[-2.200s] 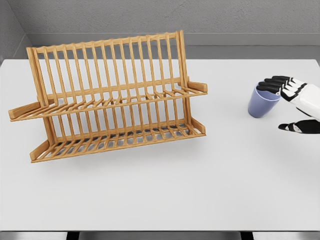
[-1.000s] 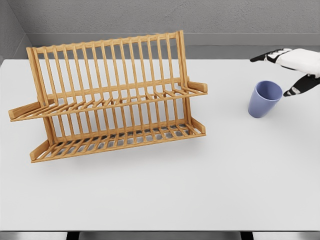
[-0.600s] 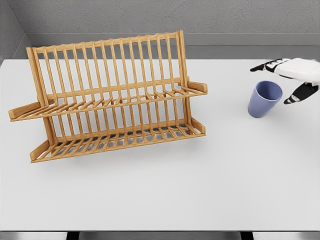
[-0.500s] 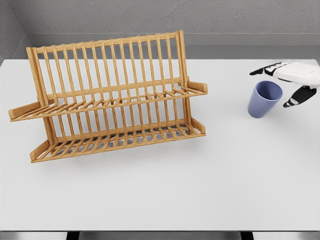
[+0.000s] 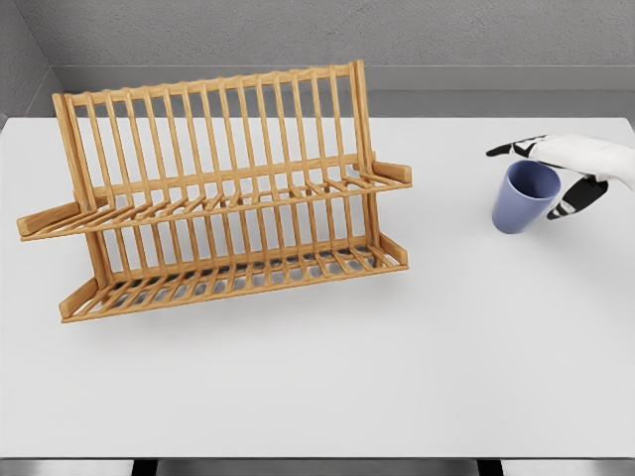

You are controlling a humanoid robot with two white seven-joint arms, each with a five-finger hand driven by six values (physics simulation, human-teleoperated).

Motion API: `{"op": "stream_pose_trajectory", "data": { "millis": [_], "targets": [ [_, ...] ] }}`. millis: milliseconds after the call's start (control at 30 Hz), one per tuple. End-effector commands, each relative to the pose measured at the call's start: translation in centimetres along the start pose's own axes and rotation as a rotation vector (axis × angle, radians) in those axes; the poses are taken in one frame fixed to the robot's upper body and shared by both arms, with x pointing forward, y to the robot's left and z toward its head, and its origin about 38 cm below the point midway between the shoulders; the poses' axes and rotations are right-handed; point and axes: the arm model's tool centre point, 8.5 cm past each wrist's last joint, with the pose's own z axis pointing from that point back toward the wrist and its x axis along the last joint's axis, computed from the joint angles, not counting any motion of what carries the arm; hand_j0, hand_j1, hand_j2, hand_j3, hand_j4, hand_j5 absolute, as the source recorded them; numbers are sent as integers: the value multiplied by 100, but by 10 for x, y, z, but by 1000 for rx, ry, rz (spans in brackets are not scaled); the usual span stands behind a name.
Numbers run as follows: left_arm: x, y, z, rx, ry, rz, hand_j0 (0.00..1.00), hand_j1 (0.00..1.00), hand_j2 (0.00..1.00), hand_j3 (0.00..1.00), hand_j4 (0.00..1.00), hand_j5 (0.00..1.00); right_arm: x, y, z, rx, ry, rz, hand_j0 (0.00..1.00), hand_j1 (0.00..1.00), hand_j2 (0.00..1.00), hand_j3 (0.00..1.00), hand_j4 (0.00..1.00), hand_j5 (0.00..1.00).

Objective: Right arm put cup on second shelf

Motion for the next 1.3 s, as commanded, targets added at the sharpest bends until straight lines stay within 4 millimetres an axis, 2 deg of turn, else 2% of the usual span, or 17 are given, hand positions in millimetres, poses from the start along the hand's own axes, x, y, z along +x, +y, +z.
{"op": "stream_pose_trajectory", "data": {
  "millis": [0,300,433,733,767,800,833,1000,1267],
  "targets": [
    [0,0,0,1,-1,0,100,100,100,100,100,100,-5,3,-2,3,9,-17,100,100,100,100,100,100],
    [0,0,0,1,0,1,100,100,100,100,100,100,-7,10,-7,21,14,-30,100,100,100,100,100,100],
    [0,0,0,1,-1,0,100,100,100,100,100,100,-12,5,-6,10,30,-38,100,100,100,100,100,100],
    [0,0,0,-1,0,0,100,100,100,100,100,100,-15,9,-11,14,33,-55,100,100,100,100,100,100],
    [0,0,0,1,-1,0,100,100,100,100,100,100,-15,9,-11,14,33,-55,99,99,99,99,99,99],
    [1,0,0,1,-1,0,100,100,100,100,100,100,-14,8,-11,14,31,-52,88,88,88,88,88,88],
    [1,0,0,1,-2,0,100,100,100,100,100,100,-13,7,-11,13,29,-49,81,81,81,81,81,81],
    [0,0,0,0,0,0,100,100,100,100,100,100,-14,8,-11,16,34,-41,75,75,75,75,75,75],
    [0,0,0,1,-1,0,100,100,100,100,100,100,-11,7,-11,16,26,-31,72,72,72,72,72,72]
  ]
}}
